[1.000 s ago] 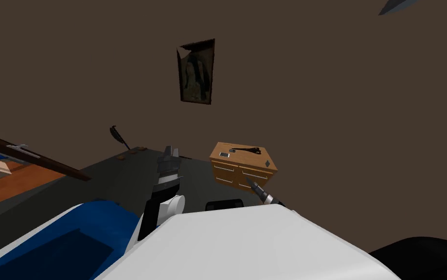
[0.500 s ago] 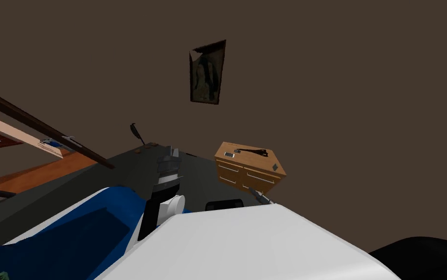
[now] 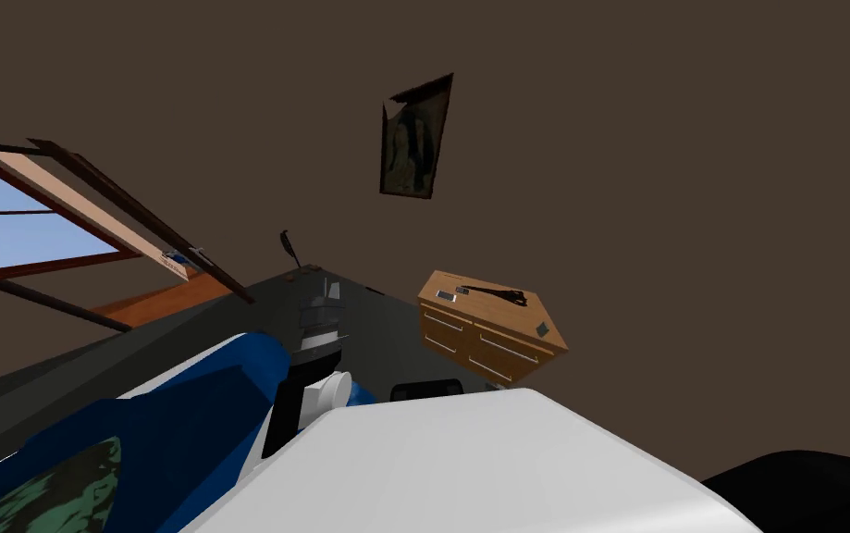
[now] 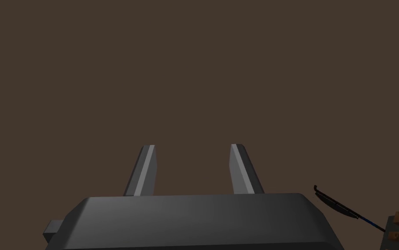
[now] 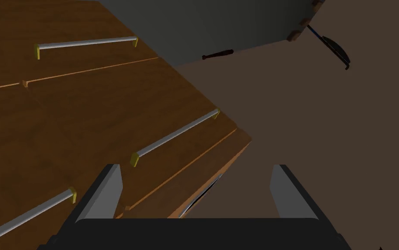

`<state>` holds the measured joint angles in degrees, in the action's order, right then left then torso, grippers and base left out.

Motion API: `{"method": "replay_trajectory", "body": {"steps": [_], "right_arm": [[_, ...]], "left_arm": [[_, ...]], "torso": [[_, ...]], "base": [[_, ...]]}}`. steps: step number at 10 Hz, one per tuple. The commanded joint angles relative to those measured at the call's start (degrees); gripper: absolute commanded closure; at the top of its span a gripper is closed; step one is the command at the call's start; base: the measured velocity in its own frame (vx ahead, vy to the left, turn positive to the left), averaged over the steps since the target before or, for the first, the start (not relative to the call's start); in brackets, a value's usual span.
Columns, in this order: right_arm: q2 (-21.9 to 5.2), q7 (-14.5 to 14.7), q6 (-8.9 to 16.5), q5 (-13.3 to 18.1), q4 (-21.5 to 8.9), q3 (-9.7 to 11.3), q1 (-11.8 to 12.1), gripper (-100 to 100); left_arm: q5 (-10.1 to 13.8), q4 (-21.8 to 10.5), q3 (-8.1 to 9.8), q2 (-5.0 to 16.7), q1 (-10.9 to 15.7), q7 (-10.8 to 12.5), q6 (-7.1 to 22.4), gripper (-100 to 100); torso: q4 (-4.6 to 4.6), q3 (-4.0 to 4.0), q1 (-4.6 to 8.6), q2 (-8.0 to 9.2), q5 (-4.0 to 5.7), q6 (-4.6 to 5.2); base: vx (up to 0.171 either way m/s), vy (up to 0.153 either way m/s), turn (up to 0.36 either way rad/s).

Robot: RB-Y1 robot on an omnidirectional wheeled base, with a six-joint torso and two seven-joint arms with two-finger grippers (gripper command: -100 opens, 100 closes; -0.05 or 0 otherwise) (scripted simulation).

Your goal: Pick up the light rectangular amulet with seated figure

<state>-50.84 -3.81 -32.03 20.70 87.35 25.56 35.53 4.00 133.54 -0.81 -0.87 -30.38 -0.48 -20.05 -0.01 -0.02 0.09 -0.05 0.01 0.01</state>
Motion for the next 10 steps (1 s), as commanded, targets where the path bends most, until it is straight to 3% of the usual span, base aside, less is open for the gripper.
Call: {"method": "replay_trajectory", "body": {"steps": [1,3,5,6,7,8,10], "right_arm": [[-1.96,-0.03,-0.11,0.54,-1.13,0.61,0.03,-100],[-6.24,0.60,-1.16,2.83,-5.45,3.09,0.04,-100],[-9.25,0.98,-1.69,3.93,-8.60,4.28,0.02,-100],[-9.70,0.98,-1.69,3.93,-8.60,4.28,0.02,-100],[-12.15,1.41,-2.21,5.00,-10.35,5.43,-0.02,-100],[-12.15,1.41,-2.21,5.00,-10.95,5.43,-0.02,-100],[-16.45,2.41,-3.26,7.03,-15.21,7.55,-0.09,-100]], "left_arm": [[0.00,0.00,0.00,0.00,0.00,0.00,0.00,0],[0.00,0.00,0.00,0.00,0.00,0.00,0.00,0],[0.00,0.00,0.01,0.00,-0.01,0.00,0.00,0],[0.00,0.00,0.01,0.00,-0.01,0.00,0.00,0],[0.00,0.00,0.01,0.00,-0.01,0.00,0.00,0],[0.00,0.00,0.01,0.00,0.00,0.00,0.00,0],[0.00,0.00,0.01,0.00,0.00,0.00,0.00,0]], "torso": [[0.00,0.00,0.00,0.00,0.00,0.00],[0.00,-0.01,0.04,-0.02,0.00,0.01],[0.01,-0.02,0.08,-0.03,0.01,0.06],[0.00,-0.02,0.08,-0.03,0.01,0.02],[0.00,-0.01,0.08,-0.02,0.02,0.04],[0.00,-0.02,0.11,-0.04,0.02,0.00],[0.00,-0.01,0.10,-0.01,0.02,0.01]], "base": [[0.013,0.002,0.105],[0.020,-0.002,0.282],[0.019,-0.014,0.135],[0.015,-0.018,0.109],[0.017,-0.022,0.204],[0.012,-0.023,0.107],[0.012,-0.027,0.230]]}}
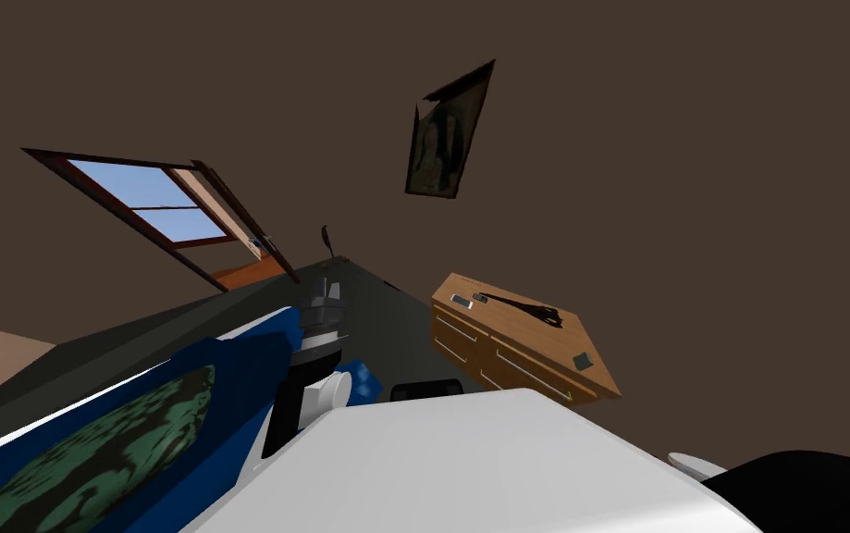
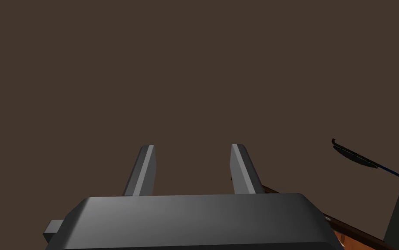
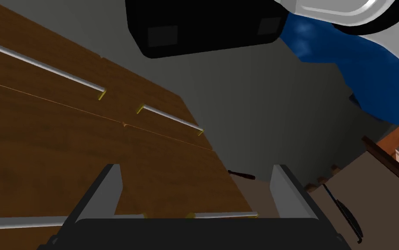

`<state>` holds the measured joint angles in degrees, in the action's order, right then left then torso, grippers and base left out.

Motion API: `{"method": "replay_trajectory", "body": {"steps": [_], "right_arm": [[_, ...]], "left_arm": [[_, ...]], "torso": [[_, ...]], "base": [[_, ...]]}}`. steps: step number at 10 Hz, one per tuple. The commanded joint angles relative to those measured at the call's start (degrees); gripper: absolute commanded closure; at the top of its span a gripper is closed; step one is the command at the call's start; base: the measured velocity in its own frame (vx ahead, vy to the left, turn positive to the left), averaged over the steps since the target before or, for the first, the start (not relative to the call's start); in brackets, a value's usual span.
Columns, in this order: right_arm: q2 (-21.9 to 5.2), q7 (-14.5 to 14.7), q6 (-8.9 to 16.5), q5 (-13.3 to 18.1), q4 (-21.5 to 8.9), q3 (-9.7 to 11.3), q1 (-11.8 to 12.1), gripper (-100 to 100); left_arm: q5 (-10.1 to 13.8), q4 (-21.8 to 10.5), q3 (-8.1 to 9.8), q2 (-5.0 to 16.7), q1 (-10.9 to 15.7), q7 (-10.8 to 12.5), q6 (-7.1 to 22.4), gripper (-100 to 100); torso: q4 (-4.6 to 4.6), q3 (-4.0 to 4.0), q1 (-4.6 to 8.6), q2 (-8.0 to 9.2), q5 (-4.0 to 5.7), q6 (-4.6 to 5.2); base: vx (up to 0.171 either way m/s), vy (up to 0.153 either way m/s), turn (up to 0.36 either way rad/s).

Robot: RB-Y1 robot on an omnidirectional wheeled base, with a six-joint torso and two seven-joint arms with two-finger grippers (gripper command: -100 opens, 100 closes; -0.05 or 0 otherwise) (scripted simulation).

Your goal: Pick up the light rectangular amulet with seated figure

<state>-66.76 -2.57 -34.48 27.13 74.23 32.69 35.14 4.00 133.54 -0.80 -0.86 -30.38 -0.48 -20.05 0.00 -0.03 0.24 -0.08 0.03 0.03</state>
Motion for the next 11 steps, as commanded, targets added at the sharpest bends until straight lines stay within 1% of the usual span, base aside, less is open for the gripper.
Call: {"method": "replay_trajectory", "body": {"steps": [1,2,3,4,5,7,9,10,11], "right_arm": [[-0.95,1.17,-0.81,0.60,-2.23,0.42,0.30,-100],[-3.20,1.74,-1.32,1.54,-4.29,1.36,0.27,-100],[-4.82,2.36,-1.81,2.44,-6.27,2.21,0.22,-100],[-5.43,2.36,-1.81,2.44,-6.27,2.21,0.22,-100],[-7.60,3.02,-2.28,3.29,-8.15,2.96,0.16,-100],[-7.60,3.02,-2.28,3.29,-8.15,2.96,0.16,-100],[-11.51,4.41,-3.13,4.80,-11.54,4.18,-0.09,-100],[-11.63,4.41,-3.13,4.80,-11.57,4.18,-0.09,-100],[-13.41,5.12,-3.51,5.46,-13.08,4.62,-0.30,-100]], "left_arm": [[0.00,0.00,0.00,0.00,0.00,0.00,0.00,0],[0.00,0.00,0.01,0.00,-0.01,0.00,0.00,0],[0.00,0.00,0.00,0.00,0.00,0.00,0.00,0],[0.00,0.00,0.00,0.00,0.00,0.00,0.00,0],[0.00,0.00,0.01,0.00,-0.01,0.00,0.00,0],[0.00,0.00,0.01,0.00,-0.01,0.00,0.00,0],[0.00,0.00,0.00,0.00,0.00,0.00,0.00,0],[0.00,0.00,0.00,0.00,0.00,0.00,0.00,0],[0.00,0.00,0.01,0.00,-0.01,0.00,0.00,0]], "torso": [[0.00,0.00,0.00,0.00,0.00,0.00],[0.00,0.01,-0.01,0.01,0.03,0.05],[0.00,0.00,-0.02,0.00,0.00,0.02],[0.00,-0.02,0.00,-0.04,0.01,-0.01],[0.00,-0.01,-0.03,-0.02,0.02,0.06],[0.00,0.00,-0.06,0.00,0.02,0.05],[-0.01,0.02,-0.10,0.03,0.00,0.01],[0.00,-0.02,-0.01,-0.04,0.00,0.01],[0.01,-0.03,-0.01,-0.05,0.03,0.06]], "base": [[0.013,-0.035,0.078],[0.016,-0.027,0.128],[0.021,-0.034,0.257],[0.017,-0.033,0.095],[0.018,-0.032,0.135],[0.006,-0.018,0.028],[0.015,-0.025,0.191],[0.026,-0.045,0.058],[0.023,-0.039,0.090]]}}
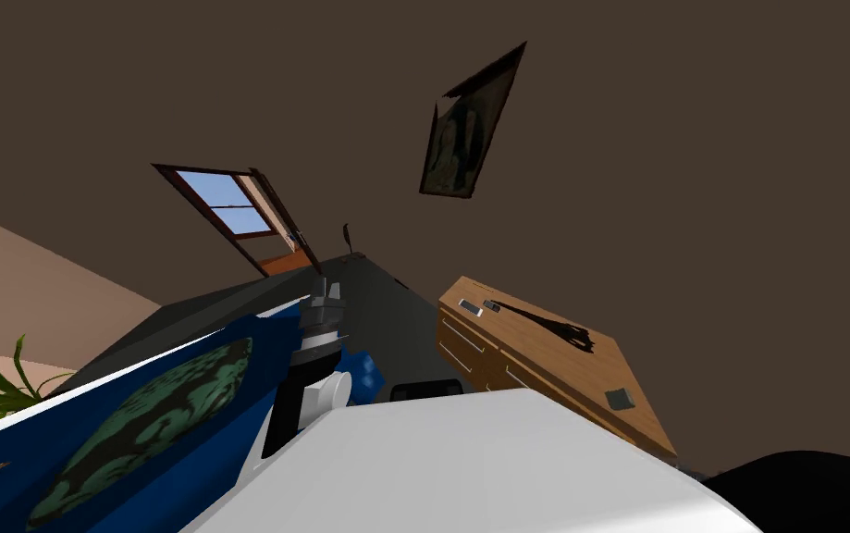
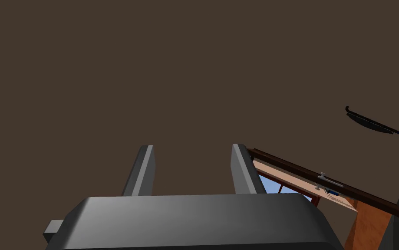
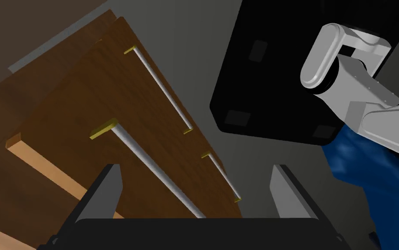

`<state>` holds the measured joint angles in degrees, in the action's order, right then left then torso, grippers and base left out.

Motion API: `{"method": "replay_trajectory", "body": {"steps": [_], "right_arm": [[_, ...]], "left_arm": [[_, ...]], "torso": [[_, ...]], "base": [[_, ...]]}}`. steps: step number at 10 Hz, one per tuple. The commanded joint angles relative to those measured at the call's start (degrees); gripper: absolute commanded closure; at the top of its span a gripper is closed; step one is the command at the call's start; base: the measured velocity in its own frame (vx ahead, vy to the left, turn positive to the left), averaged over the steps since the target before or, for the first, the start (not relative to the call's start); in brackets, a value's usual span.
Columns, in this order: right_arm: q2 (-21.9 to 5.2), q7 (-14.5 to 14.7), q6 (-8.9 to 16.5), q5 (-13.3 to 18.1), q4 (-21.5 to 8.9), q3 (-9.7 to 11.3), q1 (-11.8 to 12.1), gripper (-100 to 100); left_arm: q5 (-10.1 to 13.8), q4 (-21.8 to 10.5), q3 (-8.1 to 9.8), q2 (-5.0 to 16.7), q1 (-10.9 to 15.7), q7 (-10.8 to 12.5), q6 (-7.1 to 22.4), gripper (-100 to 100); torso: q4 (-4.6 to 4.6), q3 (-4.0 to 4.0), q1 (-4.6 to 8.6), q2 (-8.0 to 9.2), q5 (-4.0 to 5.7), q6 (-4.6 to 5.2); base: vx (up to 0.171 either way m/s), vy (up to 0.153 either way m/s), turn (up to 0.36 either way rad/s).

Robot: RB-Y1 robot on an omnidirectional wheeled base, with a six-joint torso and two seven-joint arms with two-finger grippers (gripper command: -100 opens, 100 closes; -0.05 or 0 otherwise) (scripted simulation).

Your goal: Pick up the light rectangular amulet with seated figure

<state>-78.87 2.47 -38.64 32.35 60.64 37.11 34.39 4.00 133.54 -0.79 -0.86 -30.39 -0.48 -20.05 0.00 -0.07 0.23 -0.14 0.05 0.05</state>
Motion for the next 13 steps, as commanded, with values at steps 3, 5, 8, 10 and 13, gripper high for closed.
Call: {"method": "replay_trajectory", "body": {"steps": [3,5,8,10,13], "right_arm": [[-5.60,2.10,-0.23,1.74,-3.04,0.88,-0.51,-100],[-7.93,3.56,-0.84,2.50,-4.87,0.88,-1.62,-100],[-5.73,3.16,0.23,2.81,-4.94,1.24,-1.78,-100],[-4.12,3.54,1.09,3.10,-5.59,1.42,-1.88,-100],[-4.71,3.37,1.01,2.97,-5.22,1.34,-1.76,100]], "left_arm": [[0.00,0.00,0.00,0.00,0.00,0.00,0.00,0],[0.00,0.00,0.01,0.01,-0.01,0.00,0.00,0],[0.00,0.00,0.00,0.00,-0.01,0.00,0.00,0],[0.00,0.00,0.00,0.00,0.00,0.00,0.00,0],[0.00,0.00,0.00,0.00,0.00,0.00,0.00,0]], "torso": [[0.03,-0.08,0.13,-0.14,0.04,0.00],[0.05,-0.14,0.18,-0.24,0.05,0.00],[0.01,-0.03,-0.12,-0.05,0.01,0.05],[-0.02,0.04,-0.14,0.07,0.01,0.06],[-0.03,0.06,-0.21,0.10,0.00,0.07]], "base": [[0.059,-0.074,0.173],[0.103,-0.092,0.187],[0.027,-0.023,0.038],[0.000,-0.018,0.055],[0.000,-0.002,0.002]]}}
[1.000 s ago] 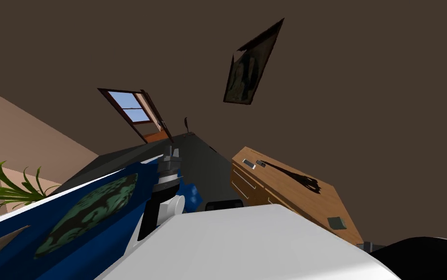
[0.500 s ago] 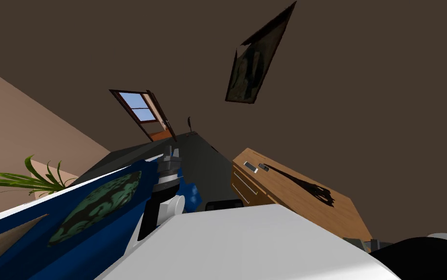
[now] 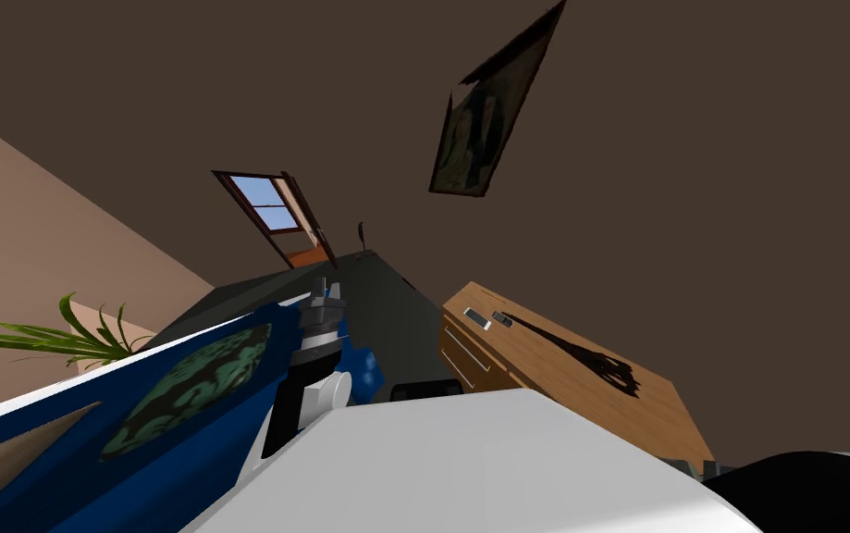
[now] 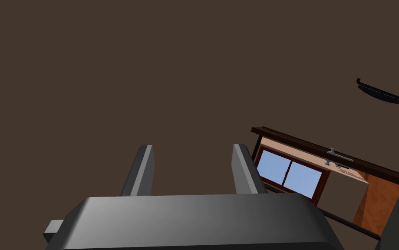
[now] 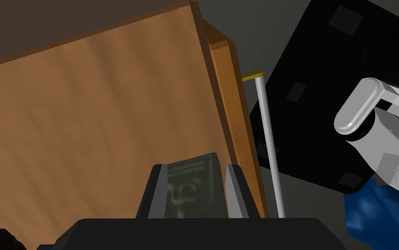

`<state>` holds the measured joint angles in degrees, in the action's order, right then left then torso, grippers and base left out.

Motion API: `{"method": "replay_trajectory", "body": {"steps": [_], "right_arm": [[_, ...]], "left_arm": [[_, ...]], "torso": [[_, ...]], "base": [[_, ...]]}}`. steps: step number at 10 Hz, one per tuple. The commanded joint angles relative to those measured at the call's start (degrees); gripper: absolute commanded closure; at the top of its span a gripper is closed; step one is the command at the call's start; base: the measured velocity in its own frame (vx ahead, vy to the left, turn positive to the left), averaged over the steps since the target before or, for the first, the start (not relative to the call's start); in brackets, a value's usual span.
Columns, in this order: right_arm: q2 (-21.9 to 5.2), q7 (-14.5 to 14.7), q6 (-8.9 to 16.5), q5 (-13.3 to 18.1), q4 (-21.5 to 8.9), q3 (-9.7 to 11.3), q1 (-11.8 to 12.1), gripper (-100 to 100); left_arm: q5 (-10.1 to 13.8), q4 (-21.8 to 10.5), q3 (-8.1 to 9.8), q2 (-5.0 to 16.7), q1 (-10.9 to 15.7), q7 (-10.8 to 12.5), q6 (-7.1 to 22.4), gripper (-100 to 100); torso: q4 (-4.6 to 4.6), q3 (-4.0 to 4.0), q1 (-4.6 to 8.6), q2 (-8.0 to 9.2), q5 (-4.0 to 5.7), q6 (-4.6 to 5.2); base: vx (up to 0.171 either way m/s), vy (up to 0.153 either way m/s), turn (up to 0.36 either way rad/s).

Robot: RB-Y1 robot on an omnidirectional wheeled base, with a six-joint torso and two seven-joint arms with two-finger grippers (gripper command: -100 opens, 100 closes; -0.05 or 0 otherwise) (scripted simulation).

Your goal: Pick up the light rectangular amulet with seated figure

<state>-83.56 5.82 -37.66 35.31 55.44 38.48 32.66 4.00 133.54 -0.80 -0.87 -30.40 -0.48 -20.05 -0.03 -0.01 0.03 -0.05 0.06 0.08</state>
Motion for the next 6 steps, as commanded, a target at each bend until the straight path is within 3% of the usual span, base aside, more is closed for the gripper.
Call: {"method": "replay_trajectory", "body": {"steps": [1,3,4,5,6], "right_arm": [[0.00,0.00,0.00,0.00,0.00,0.00,0.00,100],[0.01,-0.03,-0.02,-0.02,0.00,0.00,0.00,100],[0.02,-0.05,-0.02,-0.03,0.00,0.00,0.00,0],[-1.86,-0.38,-1.18,-0.29,0.59,-0.21,0.01,100],[-2.66,-0.58,-1.60,-0.44,0.92,-0.30,0.06,100]], "left_arm": [[0.00,0.00,0.00,0.00,0.00,0.00,0.00,0],[0.00,0.00,0.00,0.00,0.00,0.00,0.00,0],[0.00,0.00,0.00,0.00,0.00,0.00,0.00,0],[0.00,0.00,0.00,0.00,0.00,0.00,0.00,0],[0.00,0.00,0.00,0.00,0.00,0.00,0.00,0]], "torso": [[0.00,0.00,0.00,0.00,0.00,0.00],[0.00,-0.01,0.03,-0.01,0.01,-0.02],[0.01,-0.01,0.03,-0.01,0.01,-0.02],[0.01,-0.01,0.03,-0.01,0.00,-0.03],[0.01,-0.01,-0.03,-0.01,-0.04,-0.01]], "base": [[0.000,0.000,0.000],[0.000,0.000,0.000],[0.000,0.000,0.000],[0.000,0.016,-0.079],[-0.003,0.024,-0.082]]}}
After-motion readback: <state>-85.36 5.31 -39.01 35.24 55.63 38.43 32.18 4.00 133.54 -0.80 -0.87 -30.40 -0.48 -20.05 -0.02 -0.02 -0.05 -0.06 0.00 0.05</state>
